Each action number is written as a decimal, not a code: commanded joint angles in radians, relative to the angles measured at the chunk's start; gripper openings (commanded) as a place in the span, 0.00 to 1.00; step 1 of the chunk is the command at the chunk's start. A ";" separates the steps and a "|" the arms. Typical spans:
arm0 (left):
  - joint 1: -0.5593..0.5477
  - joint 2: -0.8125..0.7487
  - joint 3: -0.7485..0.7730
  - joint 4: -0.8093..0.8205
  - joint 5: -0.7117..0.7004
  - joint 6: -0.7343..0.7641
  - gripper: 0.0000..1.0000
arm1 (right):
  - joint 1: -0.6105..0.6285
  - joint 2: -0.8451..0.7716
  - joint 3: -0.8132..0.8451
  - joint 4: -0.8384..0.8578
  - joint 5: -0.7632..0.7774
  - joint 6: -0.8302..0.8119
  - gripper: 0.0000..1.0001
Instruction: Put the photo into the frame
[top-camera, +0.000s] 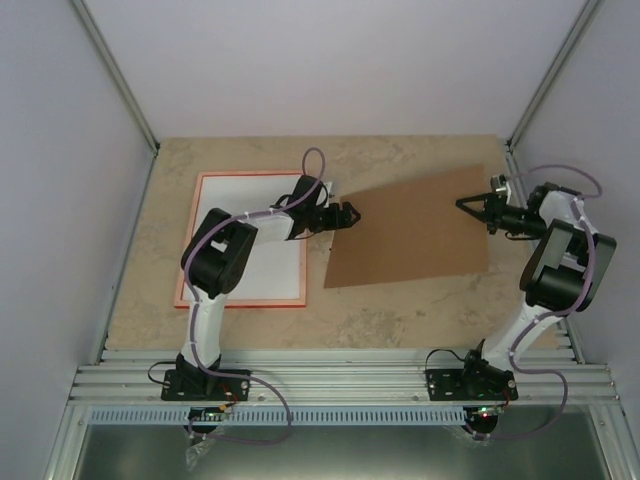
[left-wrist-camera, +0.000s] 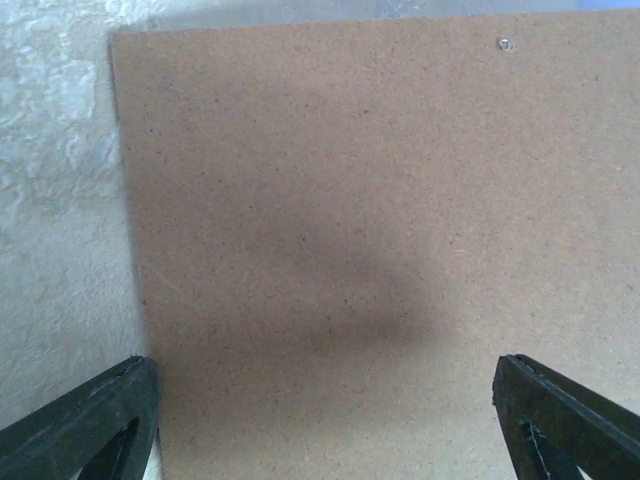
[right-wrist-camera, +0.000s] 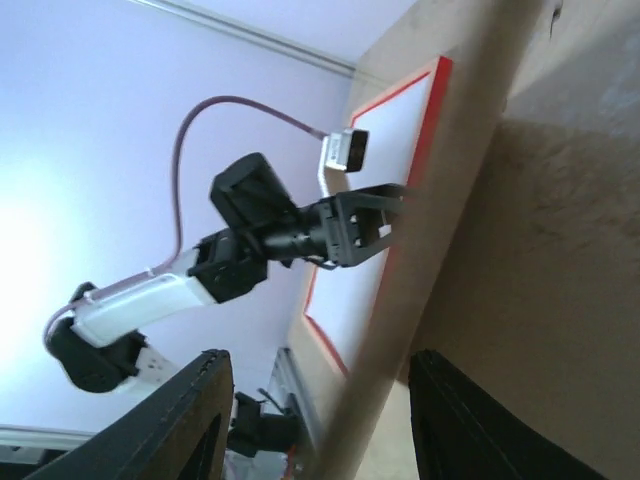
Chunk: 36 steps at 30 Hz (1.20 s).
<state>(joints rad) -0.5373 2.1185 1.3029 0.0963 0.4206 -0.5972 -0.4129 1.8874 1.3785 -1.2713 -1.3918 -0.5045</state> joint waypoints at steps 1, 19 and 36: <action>-0.050 0.069 -0.026 -0.015 0.217 -0.019 0.92 | 0.034 -0.068 -0.127 0.128 -0.104 0.207 0.51; -0.038 -0.084 0.075 -0.091 0.117 0.083 0.96 | -0.031 -0.168 0.015 0.200 0.426 0.235 0.10; 0.121 -0.253 0.310 -0.297 0.076 0.185 0.99 | -0.003 -0.378 0.237 0.528 0.358 0.265 0.01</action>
<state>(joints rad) -0.4629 1.9087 1.5757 -0.1150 0.4999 -0.4435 -0.4397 1.5974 1.5982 -0.9371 -1.0187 -0.2504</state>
